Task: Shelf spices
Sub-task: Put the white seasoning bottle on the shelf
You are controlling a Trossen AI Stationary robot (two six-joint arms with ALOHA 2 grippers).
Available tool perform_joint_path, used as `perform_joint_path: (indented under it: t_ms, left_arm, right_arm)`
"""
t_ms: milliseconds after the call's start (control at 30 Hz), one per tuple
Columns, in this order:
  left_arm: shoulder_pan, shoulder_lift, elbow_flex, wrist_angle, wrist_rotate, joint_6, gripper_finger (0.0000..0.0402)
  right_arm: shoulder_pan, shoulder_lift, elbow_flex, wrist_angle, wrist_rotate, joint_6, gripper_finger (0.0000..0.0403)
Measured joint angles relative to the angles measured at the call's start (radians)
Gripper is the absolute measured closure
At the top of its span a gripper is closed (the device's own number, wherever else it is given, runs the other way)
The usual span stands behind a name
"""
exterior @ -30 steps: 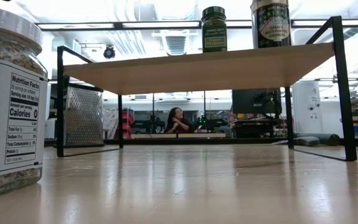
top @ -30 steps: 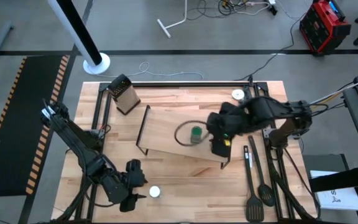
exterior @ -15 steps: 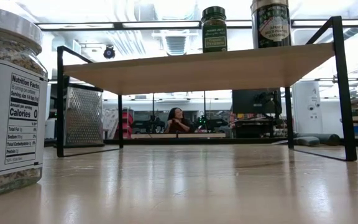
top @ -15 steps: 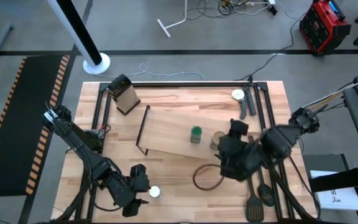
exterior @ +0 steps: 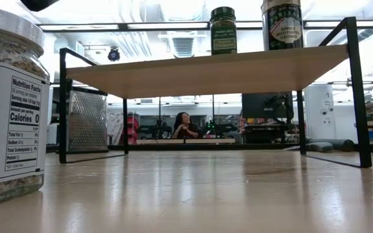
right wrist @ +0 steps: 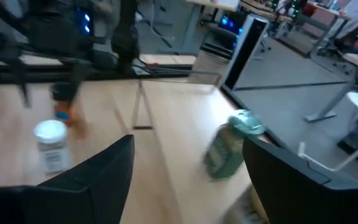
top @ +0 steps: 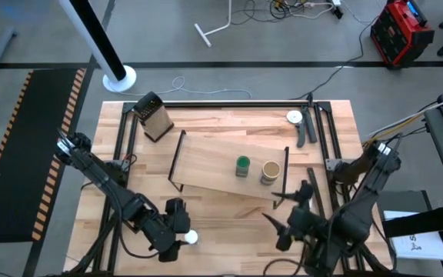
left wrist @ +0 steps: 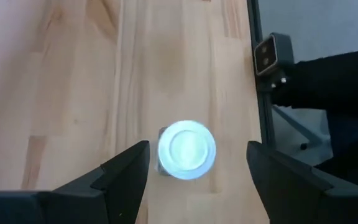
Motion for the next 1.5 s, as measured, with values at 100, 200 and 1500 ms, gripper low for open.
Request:
perform_joint_path:
  t_ms: [100, 200, 1500]
  left_arm:
    - [0.006, 0.000, 0.000, 0.015, 0.000, -0.006, 0.0144]
    - [0.007, 0.013, 0.000, 0.019, 0.001, -0.003, 0.0144]
    - [0.074, 0.430, 0.222, -0.219, 0.113, 0.125, 0.0109]
  right_arm:
    - [0.016, 0.000, -0.076, 0.166, 0.023, -0.051, 0.0132]
    - [0.021, 0.000, -0.149, 0.349, 0.030, -0.130, 0.0138]
    - [0.022, 0.000, -0.350, 0.688, 0.025, -0.202, 0.0152]
